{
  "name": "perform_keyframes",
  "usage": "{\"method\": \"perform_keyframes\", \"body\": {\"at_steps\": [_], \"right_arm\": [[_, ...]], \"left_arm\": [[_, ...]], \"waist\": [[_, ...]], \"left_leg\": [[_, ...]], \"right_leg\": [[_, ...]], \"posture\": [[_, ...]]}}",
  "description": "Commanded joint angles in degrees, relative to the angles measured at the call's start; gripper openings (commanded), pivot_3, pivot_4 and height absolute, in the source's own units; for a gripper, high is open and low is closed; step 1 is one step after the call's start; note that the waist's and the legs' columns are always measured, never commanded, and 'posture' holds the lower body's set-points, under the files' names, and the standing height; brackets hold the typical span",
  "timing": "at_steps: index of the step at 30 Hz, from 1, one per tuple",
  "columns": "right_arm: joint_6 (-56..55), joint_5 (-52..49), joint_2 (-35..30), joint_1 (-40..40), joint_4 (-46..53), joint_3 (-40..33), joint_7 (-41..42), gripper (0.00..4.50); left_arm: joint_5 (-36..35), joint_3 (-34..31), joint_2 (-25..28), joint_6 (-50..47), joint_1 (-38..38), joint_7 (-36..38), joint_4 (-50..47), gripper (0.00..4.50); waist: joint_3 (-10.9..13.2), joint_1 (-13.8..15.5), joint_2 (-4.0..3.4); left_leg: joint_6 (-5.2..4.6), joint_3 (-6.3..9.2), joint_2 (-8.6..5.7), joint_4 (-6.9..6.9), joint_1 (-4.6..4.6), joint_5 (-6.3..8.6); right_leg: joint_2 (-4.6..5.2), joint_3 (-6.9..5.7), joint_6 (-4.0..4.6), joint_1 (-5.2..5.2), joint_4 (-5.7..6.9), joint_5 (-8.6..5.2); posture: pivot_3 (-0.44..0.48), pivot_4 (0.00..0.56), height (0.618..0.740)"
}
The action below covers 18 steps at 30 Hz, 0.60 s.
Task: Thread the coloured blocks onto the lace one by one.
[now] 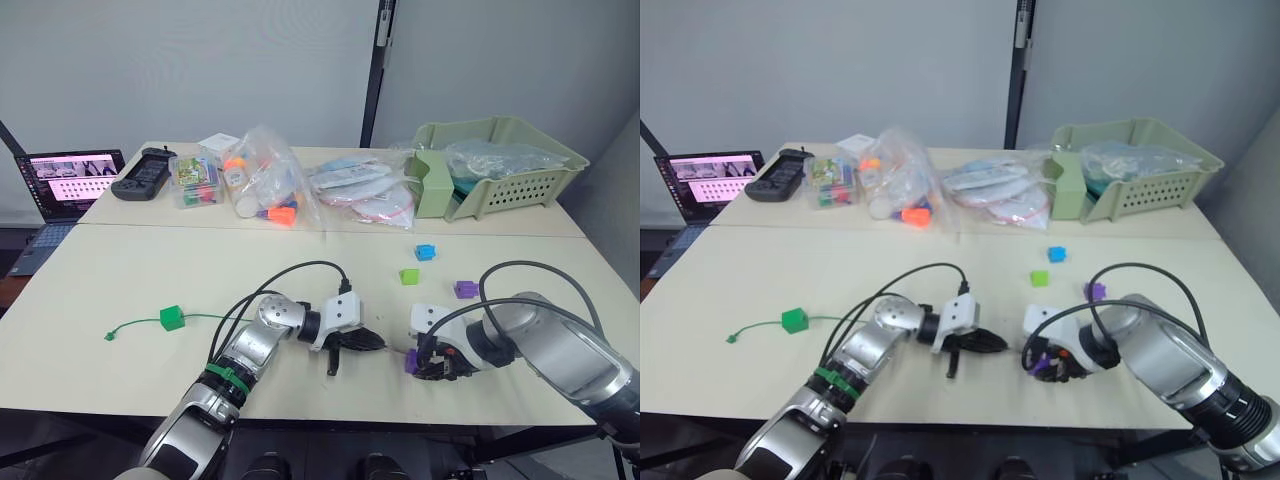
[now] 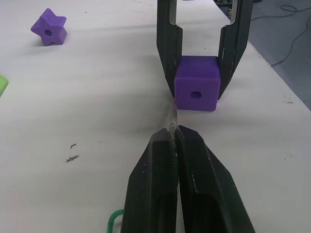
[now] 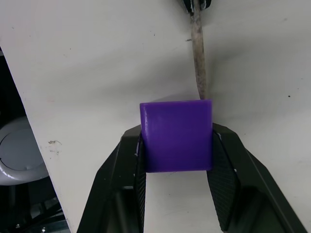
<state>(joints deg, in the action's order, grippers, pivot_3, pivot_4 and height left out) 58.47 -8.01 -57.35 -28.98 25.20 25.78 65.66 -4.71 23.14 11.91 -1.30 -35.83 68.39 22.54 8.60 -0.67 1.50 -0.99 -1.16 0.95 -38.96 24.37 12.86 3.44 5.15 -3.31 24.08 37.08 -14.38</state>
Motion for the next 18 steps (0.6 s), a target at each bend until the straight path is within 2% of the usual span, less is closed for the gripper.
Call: {"method": "perform_keyframes", "body": {"at_steps": [1,18], "right_arm": [[-0.4,0.8,0.5,-0.3,-1.3,1.4,-1.2,1.17],[-0.7,1.0,1.4,0.1,-2.0,1.8,-2.9,1.17]], "left_arm": [[-0.9,-0.2,-0.2,0.2,0.5,0.4,-3.0,0.0],[-1.0,0.6,-1.2,-1.3,1.2,0.5,-3.6,0.0]], "waist": [[0.0,0.0,0.01],[-0.1,0.0,0.13]], "left_leg": [[0.0,0.0,0.0,0.0,0.0,0.0],[0.0,0.0,0.01,-0.06,-0.14,-0.01]], "right_leg": [[0.0,0.0,0.0,0.0,0.0,0.0],[-0.02,0.01,0.0,-0.15,-0.01,0.0]], "posture": [[0.0,0.15,0.734],[0.0,0.15,0.734]]}}
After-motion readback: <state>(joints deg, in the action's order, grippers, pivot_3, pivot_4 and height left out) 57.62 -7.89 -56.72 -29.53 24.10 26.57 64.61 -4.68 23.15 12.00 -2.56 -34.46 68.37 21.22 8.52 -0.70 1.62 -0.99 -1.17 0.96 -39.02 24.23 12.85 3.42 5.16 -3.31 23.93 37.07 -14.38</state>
